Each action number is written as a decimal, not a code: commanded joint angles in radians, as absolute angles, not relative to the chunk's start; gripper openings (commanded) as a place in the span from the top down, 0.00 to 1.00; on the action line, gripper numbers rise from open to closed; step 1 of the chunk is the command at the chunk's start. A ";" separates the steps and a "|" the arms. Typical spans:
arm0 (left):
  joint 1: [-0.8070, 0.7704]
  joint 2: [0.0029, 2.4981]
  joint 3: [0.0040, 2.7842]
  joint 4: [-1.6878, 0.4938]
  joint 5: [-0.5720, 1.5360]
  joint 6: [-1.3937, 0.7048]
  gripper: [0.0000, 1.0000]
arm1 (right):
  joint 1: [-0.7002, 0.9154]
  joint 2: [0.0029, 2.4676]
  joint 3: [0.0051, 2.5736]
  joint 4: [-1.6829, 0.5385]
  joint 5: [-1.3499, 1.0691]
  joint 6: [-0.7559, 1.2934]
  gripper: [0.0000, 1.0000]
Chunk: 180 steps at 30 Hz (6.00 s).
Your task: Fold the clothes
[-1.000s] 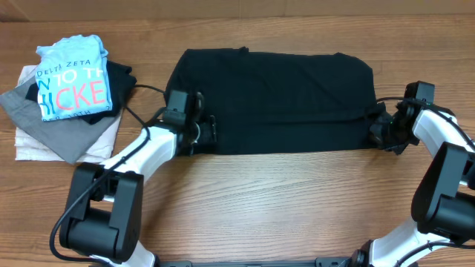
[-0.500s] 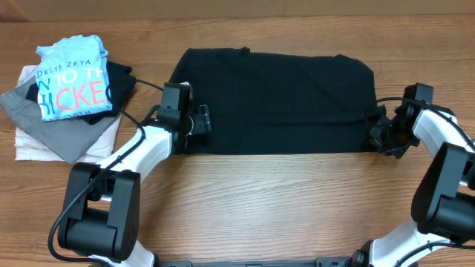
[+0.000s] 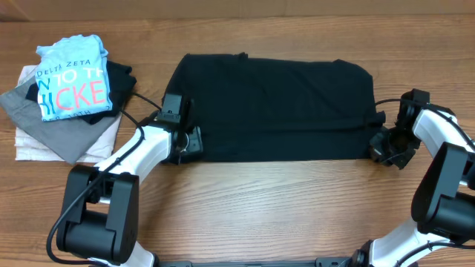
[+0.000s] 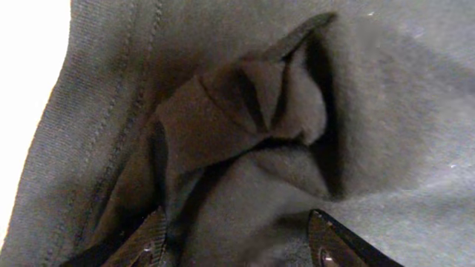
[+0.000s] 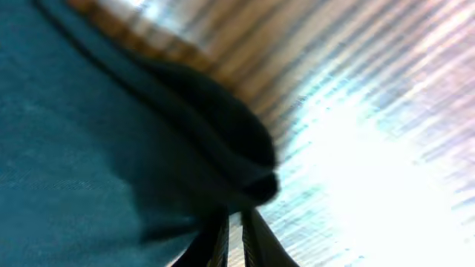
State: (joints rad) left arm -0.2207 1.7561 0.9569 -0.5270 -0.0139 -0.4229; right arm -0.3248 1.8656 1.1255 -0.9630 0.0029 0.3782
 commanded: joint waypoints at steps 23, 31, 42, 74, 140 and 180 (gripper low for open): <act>-0.215 1.588 0.923 -0.695 -0.077 -0.416 0.18 | -0.346 1.832 1.121 -0.898 -0.160 0.307 0.71; -0.215 1.588 0.923 -0.687 -0.070 -0.416 0.18 | -0.346 1.832 1.121 -0.832 -0.162 0.308 0.59; -0.215 1.588 0.923 -0.682 -0.052 -0.416 0.18 | -0.354 1.832 1.121 -0.840 -0.186 0.334 0.96; -0.215 1.587 0.945 -0.707 0.022 -0.381 0.21 | -0.416 1.691 1.141 -1.240 0.112 0.577 0.92; -0.632 1.764 1.024 -0.630 0.207 -0.179 0.86 | -0.399 1.614 1.172 -1.203 0.027 0.523 0.66; -0.373 1.811 1.227 -0.831 -0.033 -0.398 0.85 | -0.398 1.614 1.172 -1.149 -0.177 0.327 0.67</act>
